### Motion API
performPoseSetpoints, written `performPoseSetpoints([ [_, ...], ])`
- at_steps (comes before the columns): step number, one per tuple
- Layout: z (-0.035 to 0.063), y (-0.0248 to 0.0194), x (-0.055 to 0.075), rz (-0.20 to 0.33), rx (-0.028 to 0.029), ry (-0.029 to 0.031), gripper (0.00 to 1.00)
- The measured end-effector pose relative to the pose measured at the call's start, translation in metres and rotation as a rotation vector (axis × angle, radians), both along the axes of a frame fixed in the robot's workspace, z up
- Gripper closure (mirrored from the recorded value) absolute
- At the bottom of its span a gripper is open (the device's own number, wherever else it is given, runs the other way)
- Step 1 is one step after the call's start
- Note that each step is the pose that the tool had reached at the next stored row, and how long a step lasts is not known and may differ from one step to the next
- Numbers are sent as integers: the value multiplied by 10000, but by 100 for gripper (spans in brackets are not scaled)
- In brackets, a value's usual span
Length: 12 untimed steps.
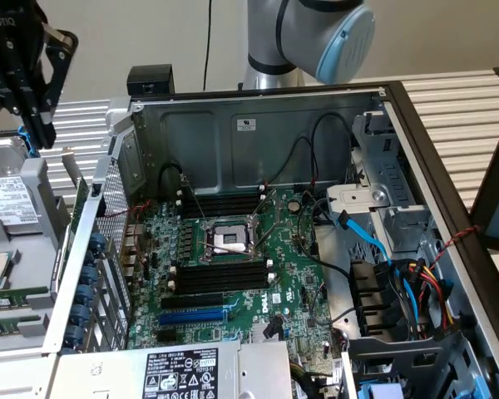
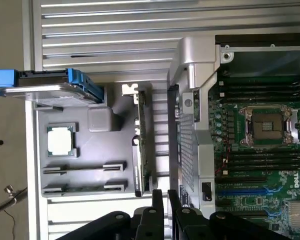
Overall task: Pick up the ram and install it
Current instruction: 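Reach for the ram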
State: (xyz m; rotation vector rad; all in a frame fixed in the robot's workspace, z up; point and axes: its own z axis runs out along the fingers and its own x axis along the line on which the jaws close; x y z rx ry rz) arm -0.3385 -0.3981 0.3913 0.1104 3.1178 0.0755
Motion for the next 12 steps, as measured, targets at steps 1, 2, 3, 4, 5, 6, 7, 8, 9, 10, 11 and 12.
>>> performPoseSetpoints([
  [1,-1,1,-45,0,-1,0,81],
  [2,-3,2,-91,0,0,1,80],
  [3,-4,3,-136,1,-1,1,80],
  [4,-6,5,-183,0,0,1,73],
  [5,-8,5,-226,0,0,0,73],
  [6,-10,6,-274,0,0,0,73],
  [7,-13,7,-320,0,0,0,73],
  [8,-15,7,-365,0,-1,0,73],
  [9,-18,8,-410,0,0,-2,73],
  [10,-21,8,-455,0,0,-2,73],
  [11,-23,9,-499,0,0,-1,73],
  [12,-25,10,-548,0,-1,-2,73],
])
